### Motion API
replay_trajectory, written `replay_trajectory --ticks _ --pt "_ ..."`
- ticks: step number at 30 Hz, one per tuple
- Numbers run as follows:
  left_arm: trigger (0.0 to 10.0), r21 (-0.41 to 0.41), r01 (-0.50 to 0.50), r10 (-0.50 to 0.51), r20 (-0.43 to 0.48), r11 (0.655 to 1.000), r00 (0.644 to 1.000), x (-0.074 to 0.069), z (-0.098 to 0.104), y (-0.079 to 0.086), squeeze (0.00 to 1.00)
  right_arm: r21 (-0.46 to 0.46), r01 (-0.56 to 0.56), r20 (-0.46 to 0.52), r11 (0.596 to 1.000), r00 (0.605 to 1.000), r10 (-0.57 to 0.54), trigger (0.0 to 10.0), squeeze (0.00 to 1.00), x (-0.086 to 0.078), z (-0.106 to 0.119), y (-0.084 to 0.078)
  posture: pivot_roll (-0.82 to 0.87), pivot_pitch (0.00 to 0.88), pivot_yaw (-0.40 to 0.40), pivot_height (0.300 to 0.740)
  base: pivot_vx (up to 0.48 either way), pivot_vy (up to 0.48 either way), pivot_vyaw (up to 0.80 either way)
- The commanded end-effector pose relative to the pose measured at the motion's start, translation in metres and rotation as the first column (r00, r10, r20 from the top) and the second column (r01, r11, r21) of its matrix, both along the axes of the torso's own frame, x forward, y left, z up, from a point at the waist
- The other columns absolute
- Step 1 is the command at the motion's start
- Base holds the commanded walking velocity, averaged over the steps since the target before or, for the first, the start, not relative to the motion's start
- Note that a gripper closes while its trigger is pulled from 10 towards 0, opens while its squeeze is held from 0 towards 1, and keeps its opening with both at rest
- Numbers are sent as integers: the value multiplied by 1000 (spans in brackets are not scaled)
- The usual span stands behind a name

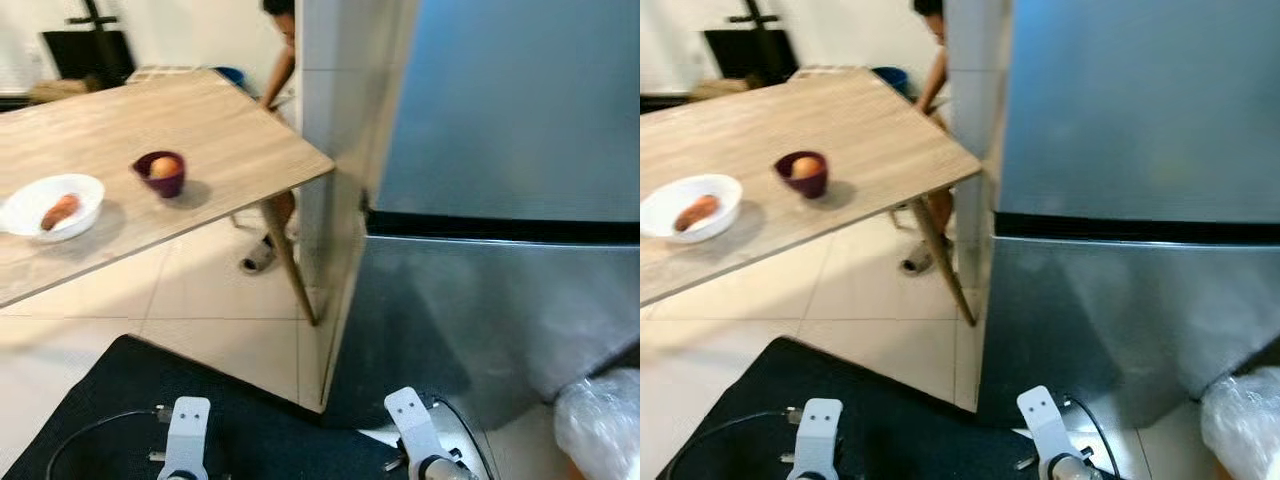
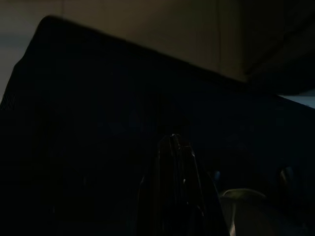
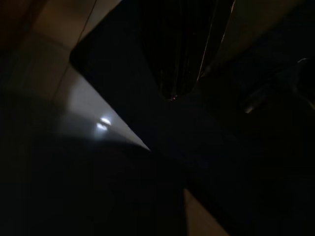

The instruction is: Restocking fridge

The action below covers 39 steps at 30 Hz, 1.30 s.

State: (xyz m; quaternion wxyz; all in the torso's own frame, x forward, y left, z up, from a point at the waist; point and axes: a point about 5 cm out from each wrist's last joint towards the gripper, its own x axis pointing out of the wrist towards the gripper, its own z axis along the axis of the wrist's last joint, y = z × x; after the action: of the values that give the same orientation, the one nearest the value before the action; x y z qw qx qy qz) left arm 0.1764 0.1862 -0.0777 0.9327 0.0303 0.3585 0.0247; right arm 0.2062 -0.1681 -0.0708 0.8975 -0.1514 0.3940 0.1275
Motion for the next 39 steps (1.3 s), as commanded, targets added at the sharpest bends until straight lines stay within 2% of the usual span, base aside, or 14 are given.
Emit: replay_trajectory --ticks 1,14,17,23,39 --pt "10000 -8 2 -2 -38 1000 999 -9 -5 -2 0 -1 6 -17 1000 1000 -6 10000 0 -6 -3 0 -59 81 -31 740 0 0 800" --pt "10000 -5 9 -9 -46 1000 999 -9 -6 0 0 1 23 -16 1000 1000 -23 10000 0 -6 -3 -2 -63 72 -30 740 0 0 800" --pt "10000 1 13 -13 -53 1000 998 -10 -6 0 0 19 78 -20 997 997 -77 10000 0 -7 -4 -7 -65 68 -27 740 0 0 0" --pt "10000 -34 7 -8 -30 999 1000 -11 -5 0 0 23 78 -22 997 997 -77 10000 0 -8 -4 -7 -68 66 -28 740 0 0 0" --pt "10000 -47 1 -2 -7 999 1000 -7 -3 -2 0 30 65 -18 997 998 -65 10000 0 -7 -3 -6 -72 62 -36 740 -319 0 0"
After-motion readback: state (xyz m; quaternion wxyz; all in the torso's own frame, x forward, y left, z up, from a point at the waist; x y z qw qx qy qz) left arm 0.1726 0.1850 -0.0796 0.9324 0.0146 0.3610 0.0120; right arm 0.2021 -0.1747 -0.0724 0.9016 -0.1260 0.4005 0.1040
